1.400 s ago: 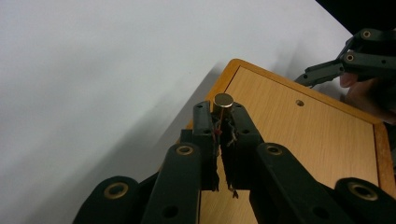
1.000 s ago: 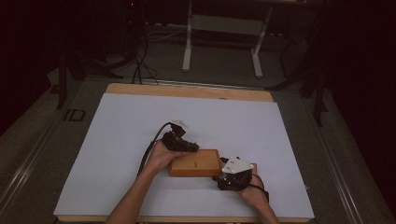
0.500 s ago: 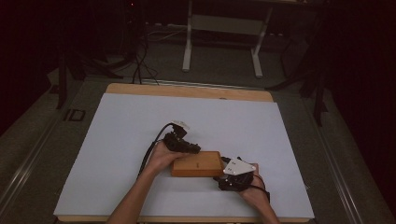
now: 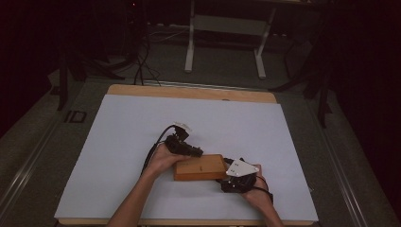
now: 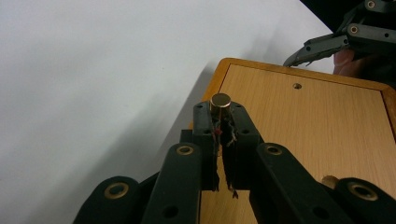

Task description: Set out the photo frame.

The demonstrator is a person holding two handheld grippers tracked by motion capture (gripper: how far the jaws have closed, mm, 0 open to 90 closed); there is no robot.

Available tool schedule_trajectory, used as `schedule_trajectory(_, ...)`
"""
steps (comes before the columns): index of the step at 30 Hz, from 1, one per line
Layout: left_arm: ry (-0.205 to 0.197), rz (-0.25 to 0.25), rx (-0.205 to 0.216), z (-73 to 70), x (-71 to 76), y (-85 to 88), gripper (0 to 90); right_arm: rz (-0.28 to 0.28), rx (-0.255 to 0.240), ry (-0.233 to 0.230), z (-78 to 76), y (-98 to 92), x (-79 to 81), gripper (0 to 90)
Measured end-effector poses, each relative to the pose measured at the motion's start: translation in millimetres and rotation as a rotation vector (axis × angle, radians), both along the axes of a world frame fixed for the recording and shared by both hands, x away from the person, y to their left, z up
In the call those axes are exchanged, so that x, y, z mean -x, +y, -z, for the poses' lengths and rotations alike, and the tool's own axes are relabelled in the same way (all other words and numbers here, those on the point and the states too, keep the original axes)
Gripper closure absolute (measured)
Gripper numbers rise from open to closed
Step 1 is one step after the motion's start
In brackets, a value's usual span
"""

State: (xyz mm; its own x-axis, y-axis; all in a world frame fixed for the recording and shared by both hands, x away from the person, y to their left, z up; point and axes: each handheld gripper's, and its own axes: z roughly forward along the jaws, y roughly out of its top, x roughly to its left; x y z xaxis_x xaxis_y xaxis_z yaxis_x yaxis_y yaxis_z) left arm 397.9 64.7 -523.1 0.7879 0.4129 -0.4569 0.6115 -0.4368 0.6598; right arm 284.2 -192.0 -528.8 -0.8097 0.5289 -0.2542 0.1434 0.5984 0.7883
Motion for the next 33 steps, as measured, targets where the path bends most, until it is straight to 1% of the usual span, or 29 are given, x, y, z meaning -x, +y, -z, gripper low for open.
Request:
schedule_trajectory(6, 0.009, 0.007, 0.011, 1.1, -0.2, -1.0, 84.7, -0.018, -0.007, -0.007, -0.6, 0.4, 0.8, 27.8)
schedule_trajectory(9, 0.012, 0.019, 0.010, 1.1, -0.3, -1.9, 84.7, -0.017, 0.004, -0.017, 0.1, 0.9, 0.5, 27.6)
schedule_trajectory(11, 0.016, 0.033, 0.016, 1.9, 0.4, -4.0, 84.7, -0.005, 0.009, -0.019, 0.7, 0.5, -0.9, 30.3)
schedule_trajectory(13, 0.018, 0.037, 0.016, 2.0, 0.6, -6.1, 84.4, -0.020, -0.005, -0.014, 0.5, -0.2, -1.5, 32.2)
schedule_trajectory(16, 0.024, 0.041, 0.027, 3.4, -0.1, -6.5, 84.1, -0.037, -0.011, -0.021, -1.0, 2.6, 1.0, 36.1)
schedule_trajectory(20, 0.000, 0.037, 0.012, 2.3, 1.0, -7.2, 81.7, -0.038, -0.022, -0.030, -2.2, 2.6, 1.0, 40.9)
schedule_trajectory(22, 0.001, 0.040, 0.013, 2.1, 1.2, -6.6, 78.3, -0.032, -0.037, -0.026, -3.4, 1.5, 0.2, 42.3)
schedule_trajectory(25, -0.010, 0.026, 0.007, 0.7, 2.2, -4.8, 71.2, -0.031, -0.042, -0.025, -3.5, 1.1, -0.2, 42.5)
schedule_trajectory(28, -0.022, 0.016, 0.008, -1.3, 3.7, -1.1, 68.3, -0.028, -0.044, -0.024, -3.7, 1.2, -0.2, 42.7)
schedule_trajectory(33, -0.063, 0.004, -0.008, -6.5, 9.1, 4.6, 64.3, -0.025, -0.048, -0.022, -3.9, 1.2, -0.5, 42.8)
